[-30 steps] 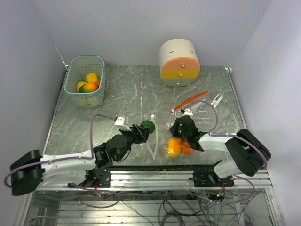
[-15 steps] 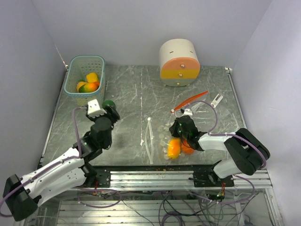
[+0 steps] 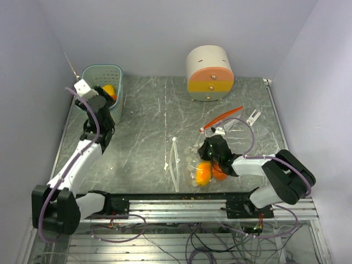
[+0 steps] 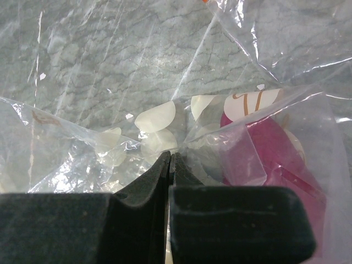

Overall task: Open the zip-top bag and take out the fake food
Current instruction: Place the fake fruit in the bin.

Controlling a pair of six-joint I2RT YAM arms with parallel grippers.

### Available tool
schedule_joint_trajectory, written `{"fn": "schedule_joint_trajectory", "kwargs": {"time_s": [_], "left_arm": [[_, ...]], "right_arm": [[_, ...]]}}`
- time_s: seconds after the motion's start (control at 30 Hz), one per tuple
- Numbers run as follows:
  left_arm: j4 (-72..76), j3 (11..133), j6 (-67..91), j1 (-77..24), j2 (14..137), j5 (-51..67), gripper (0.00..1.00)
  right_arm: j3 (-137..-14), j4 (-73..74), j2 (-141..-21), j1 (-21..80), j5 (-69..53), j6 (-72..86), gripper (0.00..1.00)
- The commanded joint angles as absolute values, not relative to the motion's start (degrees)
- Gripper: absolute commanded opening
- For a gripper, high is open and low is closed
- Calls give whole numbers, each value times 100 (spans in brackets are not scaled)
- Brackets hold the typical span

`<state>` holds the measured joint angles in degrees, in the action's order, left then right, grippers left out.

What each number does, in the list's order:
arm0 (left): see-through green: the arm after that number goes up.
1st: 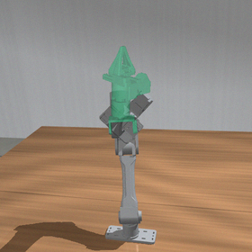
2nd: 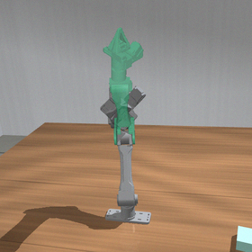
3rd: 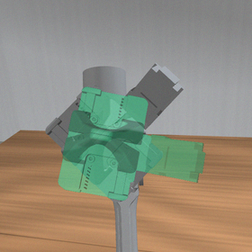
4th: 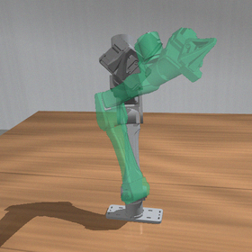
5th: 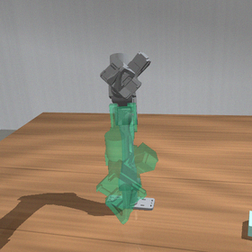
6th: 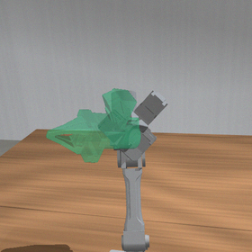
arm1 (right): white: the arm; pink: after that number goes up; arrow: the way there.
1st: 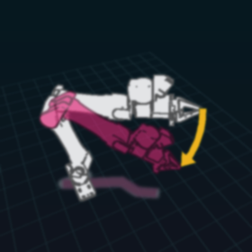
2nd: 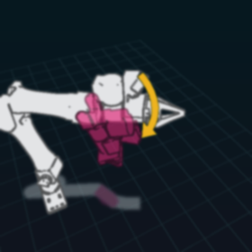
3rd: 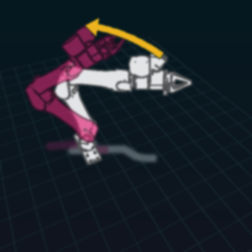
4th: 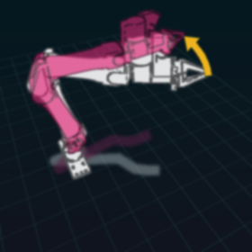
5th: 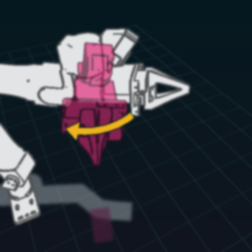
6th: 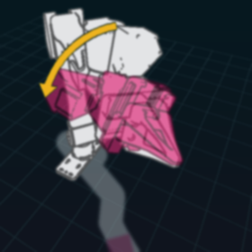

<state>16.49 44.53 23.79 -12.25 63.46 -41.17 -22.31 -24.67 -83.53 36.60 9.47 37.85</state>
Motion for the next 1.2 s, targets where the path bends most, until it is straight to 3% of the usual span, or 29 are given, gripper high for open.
{"fn": "schedule_joint_trajectory", "kwargs": {"time_s": [0.0, 0.17, 0.23, 0.27, 0.3, 0.47, 0.7, 0.77, 1.17], "left_arm": [[2081, 5165, 2420, -620, 7064, -3234, 31], [2397, 5403, 2847, -89, 7872, -2374, 37], [2329, 5508, 2921, -88, 7996, -2373, 61], [2344, 5517, 2930, -88, 7994, -2415, 86], [2368, 5517, 2934, -88, 7950, -2432, 100], [2309, 5594, 2783, -88, 7631, -2068, 99], [2886, 4504, 3045, -763, 6654, -2132, 96], [3066, 4143, 3056, -1192, 6457, -2064, 88], [3562, 1994, 3405, -4459, 6237, -2811, 69]], "right_arm": [[-2097, -1949, -8536, 3651, 1014, 3697, 0], [-2060, -1809, -8439, 3655, 1022, 3650, 0], [-2080, -1774, -8431, 3655, 1076, 3631, 0], [-2101, -1786, -8456, 3654, 1076, 3630, 0], [-2126, -1804, -8487, 3652, 1058, 3640, 0], [-2171, -1915, -8617, 3657, 959, 3665, 0], [-2177, -1737, -8320, 3662, 1041, 3682, 0], [-2200, -1644, -8141, 3658, 1060, 3674, 0], [-2082, -718, -6204, 3657, 1311, 3749, 2]]}}
